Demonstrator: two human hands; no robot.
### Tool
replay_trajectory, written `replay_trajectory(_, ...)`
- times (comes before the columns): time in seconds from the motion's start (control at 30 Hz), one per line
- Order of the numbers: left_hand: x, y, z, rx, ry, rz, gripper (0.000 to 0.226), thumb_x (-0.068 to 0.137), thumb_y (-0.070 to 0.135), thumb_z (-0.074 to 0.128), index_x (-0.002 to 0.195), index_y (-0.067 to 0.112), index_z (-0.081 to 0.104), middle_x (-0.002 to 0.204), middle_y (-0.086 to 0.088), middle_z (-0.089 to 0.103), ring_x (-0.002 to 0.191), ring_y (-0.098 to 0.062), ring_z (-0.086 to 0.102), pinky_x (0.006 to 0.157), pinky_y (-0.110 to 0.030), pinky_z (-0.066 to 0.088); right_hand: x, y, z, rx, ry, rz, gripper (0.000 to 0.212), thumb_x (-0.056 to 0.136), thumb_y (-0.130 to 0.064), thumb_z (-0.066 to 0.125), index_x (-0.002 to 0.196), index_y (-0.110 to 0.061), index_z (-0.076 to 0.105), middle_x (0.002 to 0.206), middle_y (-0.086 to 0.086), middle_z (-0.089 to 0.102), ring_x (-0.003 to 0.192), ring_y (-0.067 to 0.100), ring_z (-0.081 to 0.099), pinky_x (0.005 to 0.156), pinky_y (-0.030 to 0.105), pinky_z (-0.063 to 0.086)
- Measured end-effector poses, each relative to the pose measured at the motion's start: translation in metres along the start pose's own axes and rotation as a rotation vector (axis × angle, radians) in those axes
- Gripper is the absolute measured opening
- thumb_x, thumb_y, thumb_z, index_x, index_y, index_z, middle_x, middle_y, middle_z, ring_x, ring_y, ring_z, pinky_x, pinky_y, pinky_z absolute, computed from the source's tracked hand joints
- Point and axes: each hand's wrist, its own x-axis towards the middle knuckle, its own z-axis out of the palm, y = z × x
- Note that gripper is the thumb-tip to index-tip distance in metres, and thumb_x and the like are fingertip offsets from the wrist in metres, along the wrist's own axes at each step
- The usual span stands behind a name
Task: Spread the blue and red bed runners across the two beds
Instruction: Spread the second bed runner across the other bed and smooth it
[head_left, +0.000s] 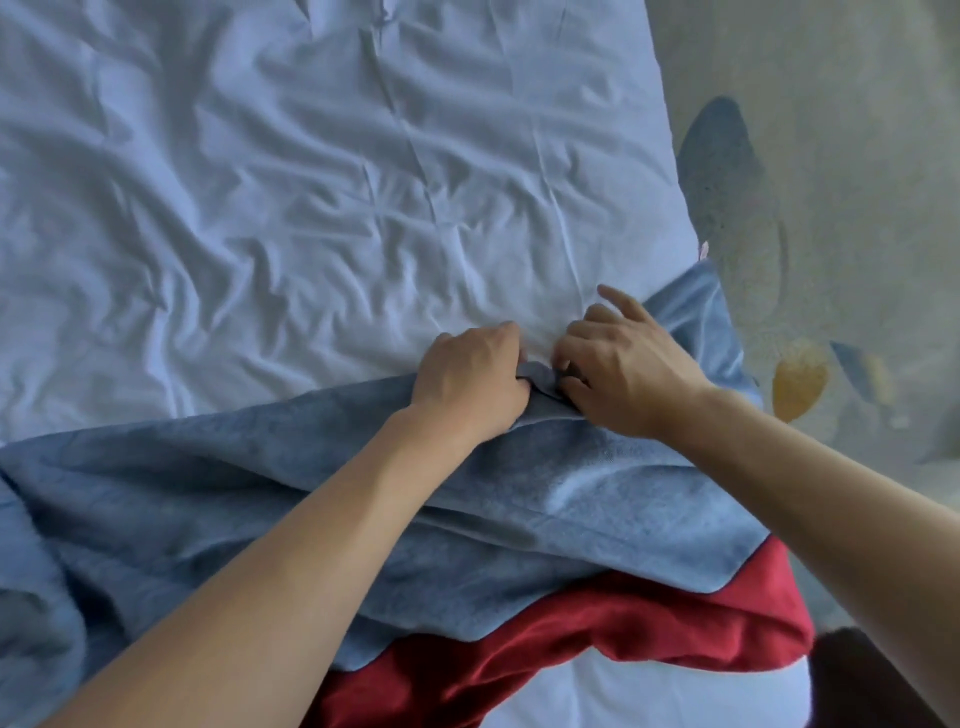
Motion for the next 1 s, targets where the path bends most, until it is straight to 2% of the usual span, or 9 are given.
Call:
replay_trajectory(0.1,0.012,-0.006,-0.006,0.025,-0.003,-0.026,0.015,0.091,0.027,0.056,0.103,0.018,0.054,0.094,0.000,0.063,0.078,-0.022,0.054,0.069,-0.032,0.031,0.011,0.025,0.000,-0.058,0.138,0.135,0.008,0.082,-0.011,0.062,0.077,-0.013,0.068,0.075,0.008,0.067,0.082,0.034,0.060,0.109,0.049,0.035)
replay_trajectory(0.17,0.019,-0.019,-0.013,0.058,0.010,-0.070,0.016,0.092,0.028,0.056,0.102,0.017,0.054,0.093,0.000,0.062,0.078,-0.023,0.055,0.070,-0.032,0.031,0.018,0.049,-0.007,-0.095,0.203,0.331,0.006,0.082,-0.010,0.064,0.080,-0.009,0.070,0.077,0.015,0.068,0.083,0.038,0.060,0.104,0.050,0.039)
replay_trajectory(0.23,0.026,-0.035,-0.020,0.073,0.049,-0.099,0.017,0.091,0.031,0.058,0.102,0.018,0.055,0.092,0.002,0.062,0.076,-0.020,0.052,0.072,-0.031,0.030,0.024,0.059,-0.013,-0.046,0.214,0.405,0.009,0.083,-0.013,0.064,0.087,-0.009,0.070,0.083,0.014,0.070,0.085,0.039,0.060,0.103,0.051,0.040)
replay_trajectory(0.33,0.034,-0.043,-0.025,0.041,0.097,-0.098,0.017,0.089,0.032,0.059,0.103,0.023,0.058,0.095,0.006,0.065,0.079,-0.018,0.053,0.079,-0.031,0.030,0.050,0.022,-0.011,0.067,0.224,0.205,0.021,0.082,-0.023,0.067,0.101,-0.013,0.070,0.090,0.008,0.070,0.092,0.034,0.062,0.110,0.048,0.034)
replay_trajectory(0.43,0.036,-0.042,-0.028,0.073,0.123,-0.086,0.017,0.087,0.035,0.059,0.097,0.022,0.057,0.096,0.001,0.067,0.087,-0.026,0.060,0.080,-0.035,0.035,0.076,-0.019,-0.001,0.055,0.199,0.002,0.012,0.082,-0.018,0.061,0.088,-0.012,0.070,0.080,0.005,0.066,0.086,0.031,0.059,0.111,0.045,0.031)
replay_trajectory(0.53,0.026,-0.067,-0.042,0.149,0.144,-0.138,0.015,0.087,0.031,0.058,0.093,0.018,0.054,0.091,-0.003,0.066,0.080,-0.029,0.058,0.080,-0.039,0.040,0.083,-0.002,-0.005,0.051,0.191,0.160,0.009,0.081,-0.016,0.063,0.084,-0.012,0.071,0.081,0.010,0.069,0.087,0.035,0.059,0.105,0.045,0.036)
replay_trajectory(0.63,0.007,-0.105,-0.057,0.144,0.162,-0.228,0.020,0.089,0.036,0.060,0.090,0.018,0.052,0.085,-0.003,0.063,0.072,-0.025,0.049,0.075,-0.036,0.034,0.081,0.000,-0.011,0.062,0.182,0.222,0.011,0.079,-0.018,0.066,0.084,-0.009,0.070,0.079,0.011,0.068,0.083,0.037,0.059,0.099,0.045,0.038)
replay_trajectory(0.8,-0.029,-0.148,-0.065,0.105,0.212,-0.232,0.016,0.087,0.033,0.062,0.092,0.020,0.055,0.083,0.002,0.064,0.071,-0.023,0.050,0.081,-0.038,0.040,0.116,-0.094,-0.007,0.119,0.185,0.057,0.032,0.084,-0.041,0.066,0.097,-0.012,0.065,0.087,0.005,0.066,0.089,0.031,0.059,0.113,0.046,0.031)
replay_trajectory(1.0,-0.077,-0.226,-0.080,0.135,0.190,-0.227,0.018,0.086,0.034,0.063,0.084,0.022,0.050,0.077,0.004,0.060,0.071,-0.024,0.053,0.081,-0.038,0.037,0.164,-0.206,0.009,0.134,0.249,-0.006,0.012,0.085,-0.023,0.063,0.087,-0.011,0.065,0.078,0.005,0.064,0.080,0.030,0.058,0.104,0.043,0.037)
